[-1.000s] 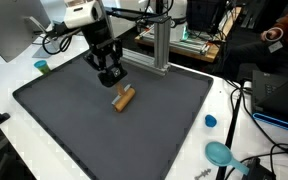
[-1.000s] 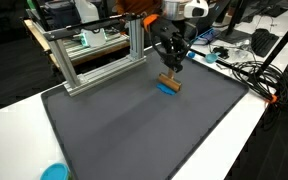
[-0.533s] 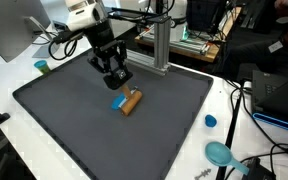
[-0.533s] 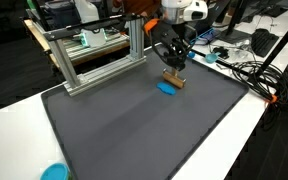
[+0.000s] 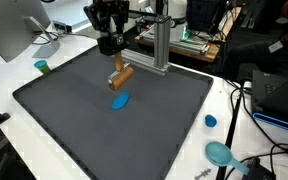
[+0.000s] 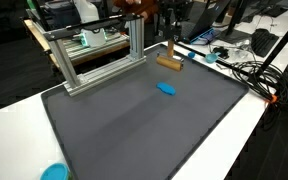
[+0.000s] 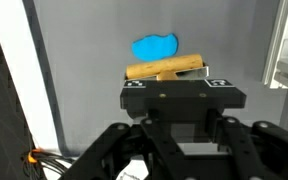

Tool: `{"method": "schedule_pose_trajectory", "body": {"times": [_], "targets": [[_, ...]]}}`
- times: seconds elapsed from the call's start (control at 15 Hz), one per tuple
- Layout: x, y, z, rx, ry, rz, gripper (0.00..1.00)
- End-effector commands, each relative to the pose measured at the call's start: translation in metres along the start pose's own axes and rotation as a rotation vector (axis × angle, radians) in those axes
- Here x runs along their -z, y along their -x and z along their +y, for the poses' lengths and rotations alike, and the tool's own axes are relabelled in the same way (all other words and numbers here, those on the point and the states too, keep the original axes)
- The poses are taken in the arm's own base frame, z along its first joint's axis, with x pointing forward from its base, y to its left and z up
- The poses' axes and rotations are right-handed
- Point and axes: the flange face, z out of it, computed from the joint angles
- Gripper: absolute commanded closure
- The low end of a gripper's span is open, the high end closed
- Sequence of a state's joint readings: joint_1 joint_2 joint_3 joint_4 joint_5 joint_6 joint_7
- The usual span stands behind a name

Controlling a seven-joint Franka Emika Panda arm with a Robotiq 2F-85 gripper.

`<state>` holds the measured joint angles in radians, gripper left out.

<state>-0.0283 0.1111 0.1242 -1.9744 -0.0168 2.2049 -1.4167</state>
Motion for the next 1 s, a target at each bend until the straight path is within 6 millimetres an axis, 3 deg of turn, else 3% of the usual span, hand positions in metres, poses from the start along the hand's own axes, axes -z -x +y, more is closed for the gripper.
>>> {"method": "schedule_pose_trajectory", "body": {"times": [0.0, 0.33, 0.53, 0.73, 0.8, 0.93], "targets": [[0.002, -0.033, -0.021, 0.043, -0.005, -0.162, 0.78], [-0.018, -0.084, -0.007, 0.156, -0.100, -0.178, 0.78], [-0.025, -0.077, 0.020, 0.133, -0.108, -0.153, 0.78], [-0.028, -0.057, 0.045, 0.055, -0.076, -0.124, 0.78], [-0.034, -0.067, 0.026, 0.084, -0.085, -0.156, 0.53], [-0.037, -0.055, 0.038, 0.056, -0.080, -0.147, 0.53]]}}
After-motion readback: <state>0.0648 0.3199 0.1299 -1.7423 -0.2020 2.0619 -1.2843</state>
